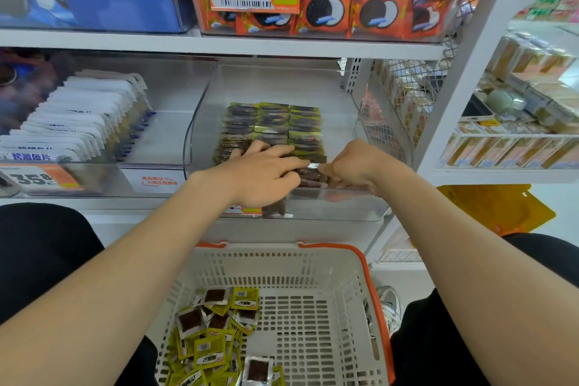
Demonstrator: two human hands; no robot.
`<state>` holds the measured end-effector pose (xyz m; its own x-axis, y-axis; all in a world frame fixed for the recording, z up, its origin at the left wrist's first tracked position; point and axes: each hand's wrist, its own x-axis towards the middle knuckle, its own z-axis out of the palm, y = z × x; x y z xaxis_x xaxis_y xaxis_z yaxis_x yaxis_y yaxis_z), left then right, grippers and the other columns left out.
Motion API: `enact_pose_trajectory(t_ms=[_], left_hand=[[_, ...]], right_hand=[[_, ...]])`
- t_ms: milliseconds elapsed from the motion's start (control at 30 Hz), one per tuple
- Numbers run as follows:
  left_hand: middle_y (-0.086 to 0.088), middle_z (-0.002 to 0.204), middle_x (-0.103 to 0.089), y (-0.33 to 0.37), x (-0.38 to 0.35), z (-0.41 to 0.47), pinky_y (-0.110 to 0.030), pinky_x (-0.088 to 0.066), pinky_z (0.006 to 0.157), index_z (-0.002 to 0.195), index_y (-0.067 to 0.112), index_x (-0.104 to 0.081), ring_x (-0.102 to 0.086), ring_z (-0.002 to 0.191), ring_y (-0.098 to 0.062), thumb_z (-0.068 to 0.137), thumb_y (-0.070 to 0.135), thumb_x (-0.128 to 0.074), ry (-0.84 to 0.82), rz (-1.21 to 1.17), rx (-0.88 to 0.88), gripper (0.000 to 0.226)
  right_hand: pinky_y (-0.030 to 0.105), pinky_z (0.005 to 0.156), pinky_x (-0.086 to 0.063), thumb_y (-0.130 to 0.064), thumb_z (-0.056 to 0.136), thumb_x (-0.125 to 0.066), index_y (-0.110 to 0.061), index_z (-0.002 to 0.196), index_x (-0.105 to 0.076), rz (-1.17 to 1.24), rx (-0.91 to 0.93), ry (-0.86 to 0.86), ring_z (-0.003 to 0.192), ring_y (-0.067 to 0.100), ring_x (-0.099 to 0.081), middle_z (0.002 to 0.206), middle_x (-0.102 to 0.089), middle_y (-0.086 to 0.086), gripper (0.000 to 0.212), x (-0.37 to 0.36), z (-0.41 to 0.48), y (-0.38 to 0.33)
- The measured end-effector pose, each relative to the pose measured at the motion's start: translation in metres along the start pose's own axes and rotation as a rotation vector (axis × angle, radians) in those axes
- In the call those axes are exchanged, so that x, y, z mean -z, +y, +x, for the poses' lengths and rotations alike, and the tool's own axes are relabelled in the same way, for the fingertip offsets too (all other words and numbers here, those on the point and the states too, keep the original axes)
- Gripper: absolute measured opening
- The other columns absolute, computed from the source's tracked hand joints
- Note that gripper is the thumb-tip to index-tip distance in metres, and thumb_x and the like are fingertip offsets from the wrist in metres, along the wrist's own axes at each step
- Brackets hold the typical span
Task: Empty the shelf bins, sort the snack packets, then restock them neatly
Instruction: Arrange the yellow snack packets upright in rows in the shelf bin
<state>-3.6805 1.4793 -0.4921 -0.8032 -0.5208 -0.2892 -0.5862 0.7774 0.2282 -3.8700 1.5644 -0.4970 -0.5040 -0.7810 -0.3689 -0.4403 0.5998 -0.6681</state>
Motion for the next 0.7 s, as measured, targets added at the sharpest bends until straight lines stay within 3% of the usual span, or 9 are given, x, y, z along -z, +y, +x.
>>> enact_pose_trajectory(t_ms=[133,267,367,433,500,533,600,633,700], left_hand=[[0.017,0.173,-0.009,0.001,-0.003,0.001,-0.067,-0.012,0.121,0.16,0.051,-0.023,-0.004,0.158,-0.022,0.107,0.048,-0.026,0.035,-0.026,-0.013,0.053],[0.007,0.167,-0.032,-0.009,-0.007,0.002,-0.064,-0.03,0.118,0.157,0.035,-0.037,-0.026,0.154,-0.026,0.092,0.057,-0.024,0.149,-0.056,-0.067,0.07],[0.003,0.159,-0.044,-0.011,-0.012,0.0,-0.058,-0.036,0.117,0.152,0.028,-0.048,-0.039,0.147,-0.024,0.098,0.052,-0.029,0.247,-0.054,-0.098,0.063],[0.004,0.145,-0.056,-0.01,-0.013,-0.004,-0.052,-0.043,0.111,0.144,0.026,-0.057,-0.049,0.134,-0.022,0.104,0.04,-0.04,0.422,-0.055,-0.15,0.046],[0.006,0.122,-0.064,-0.003,-0.013,-0.015,-0.044,-0.049,0.099,0.127,0.025,-0.066,-0.055,0.113,-0.017,0.102,0.031,-0.05,0.612,-0.096,-0.217,0.03],[0.007,0.107,-0.064,0.001,-0.013,-0.023,-0.041,-0.051,0.09,0.114,0.025,-0.069,-0.056,0.101,-0.015,0.098,0.028,-0.054,0.698,-0.141,-0.247,0.022],[0.01,0.079,-0.061,0.011,-0.011,-0.047,-0.038,-0.051,0.07,0.089,0.026,-0.068,-0.057,0.076,-0.014,0.088,0.028,-0.058,0.787,-0.2,-0.289,0.01],[0.009,0.068,-0.06,0.012,-0.013,-0.059,-0.037,-0.05,0.062,0.079,0.026,-0.065,-0.056,0.066,-0.014,0.082,0.031,-0.057,0.747,-0.175,-0.291,0.011],[0.005,0.057,-0.056,0.01,-0.026,-0.078,-0.035,-0.048,0.055,0.067,0.023,-0.062,-0.053,0.056,-0.011,0.077,0.036,-0.053,0.447,-0.065,-0.244,0.019]], right_hand=[[0.044,0.09,-0.063,-0.029,0.098,-0.071,0.003,0.109,-0.069,0.056,-0.015,-0.041,0.085,0.025,-0.078,0.091,-0.078,0.016,0.034,0.001,0.005,0.0],[0.038,0.083,-0.065,-0.01,0.096,-0.069,0.007,0.131,-0.054,0.176,-0.103,-0.227,0.09,0.027,-0.078,0.105,-0.075,0.025,0.042,0.017,-0.001,-0.003],[0.041,0.088,-0.064,-0.014,0.096,-0.069,0.008,0.137,-0.052,0.033,-0.09,-0.197,0.092,0.026,-0.077,0.113,-0.072,0.028,0.05,0.025,-0.011,-0.006],[0.047,0.088,-0.063,-0.014,0.096,-0.065,0.012,0.129,-0.06,-0.104,0.065,0.01,0.085,0.029,-0.077,0.115,-0.07,0.032,0.042,0.025,-0.019,-0.008],[0.036,0.08,-0.063,-0.011,0.093,-0.06,-0.005,0.114,-0.071,-0.117,0.323,0.229,0.076,0.019,-0.073,0.098,-0.076,0.02,0.025,0.018,-0.041,-0.012],[0.031,0.073,-0.06,-0.01,0.089,-0.06,-0.016,0.105,-0.071,-0.055,0.437,0.264,0.07,0.013,-0.069,0.086,-0.075,0.012,0.02,0.012,-0.056,-0.015],[0.034,0.07,-0.058,-0.012,0.081,-0.06,-0.025,0.09,-0.068,0.057,0.574,0.17,0.069,0.016,-0.07,0.075,-0.074,0.004,0.018,-0.002,-0.087,-0.016],[0.037,0.07,-0.059,-0.012,0.08,-0.06,-0.025,0.086,-0.069,0.045,0.585,0.081,0.07,0.019,-0.071,0.074,-0.074,0.003,0.017,-0.009,-0.1,-0.015],[0.033,0.068,-0.057,-0.01,0.086,-0.059,-0.022,0.091,-0.074,-0.144,0.538,-0.135,0.068,0.014,-0.069,0.075,-0.074,-0.003,0.02,-0.027,-0.117,-0.008]])
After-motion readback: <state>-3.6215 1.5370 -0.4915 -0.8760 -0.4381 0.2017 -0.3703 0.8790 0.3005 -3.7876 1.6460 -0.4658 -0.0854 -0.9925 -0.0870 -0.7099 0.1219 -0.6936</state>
